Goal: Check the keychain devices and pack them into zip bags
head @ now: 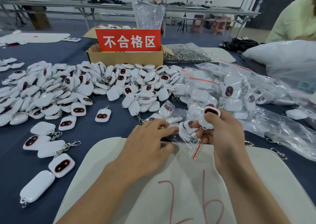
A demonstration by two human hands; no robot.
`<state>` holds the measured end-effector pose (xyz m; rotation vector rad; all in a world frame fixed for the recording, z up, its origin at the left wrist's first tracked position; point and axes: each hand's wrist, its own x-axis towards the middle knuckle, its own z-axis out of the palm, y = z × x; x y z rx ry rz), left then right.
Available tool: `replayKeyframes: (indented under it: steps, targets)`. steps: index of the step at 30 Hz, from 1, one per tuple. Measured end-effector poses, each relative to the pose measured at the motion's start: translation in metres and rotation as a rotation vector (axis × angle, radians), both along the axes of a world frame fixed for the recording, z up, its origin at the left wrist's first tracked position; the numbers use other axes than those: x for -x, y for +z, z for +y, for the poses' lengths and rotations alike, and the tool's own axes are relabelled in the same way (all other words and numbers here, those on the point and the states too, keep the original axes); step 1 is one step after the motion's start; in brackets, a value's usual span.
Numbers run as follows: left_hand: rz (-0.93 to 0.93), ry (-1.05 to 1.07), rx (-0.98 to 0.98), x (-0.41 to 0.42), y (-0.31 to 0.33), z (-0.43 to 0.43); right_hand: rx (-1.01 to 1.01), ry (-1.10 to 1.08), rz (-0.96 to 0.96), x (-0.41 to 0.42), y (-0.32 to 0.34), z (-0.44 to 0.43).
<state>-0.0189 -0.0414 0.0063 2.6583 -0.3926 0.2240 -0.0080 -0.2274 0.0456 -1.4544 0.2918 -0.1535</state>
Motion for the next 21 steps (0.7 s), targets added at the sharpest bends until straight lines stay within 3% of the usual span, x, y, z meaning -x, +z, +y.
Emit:
replayKeyframes:
  steps: [4, 8, 16, 21]
  targets:
    - [0.022, -0.05, -0.063, 0.002, 0.003, 0.0, 0.303, -0.088, 0.01, 0.001, -0.006, 0.0]
    - [0.049, -0.003, 0.111, 0.002, 0.008, -0.003, 0.557, -0.09, 0.029, 0.002, -0.007, -0.003]
    - [-0.089, 0.073, -0.062, 0.01, 0.0, -0.012, 0.613, -0.072, 0.096, 0.0, -0.005, -0.005]
    - [-0.079, 0.123, -0.166, 0.015, -0.001, -0.015, 0.648, -0.026, 0.109, 0.002, -0.005, -0.002]
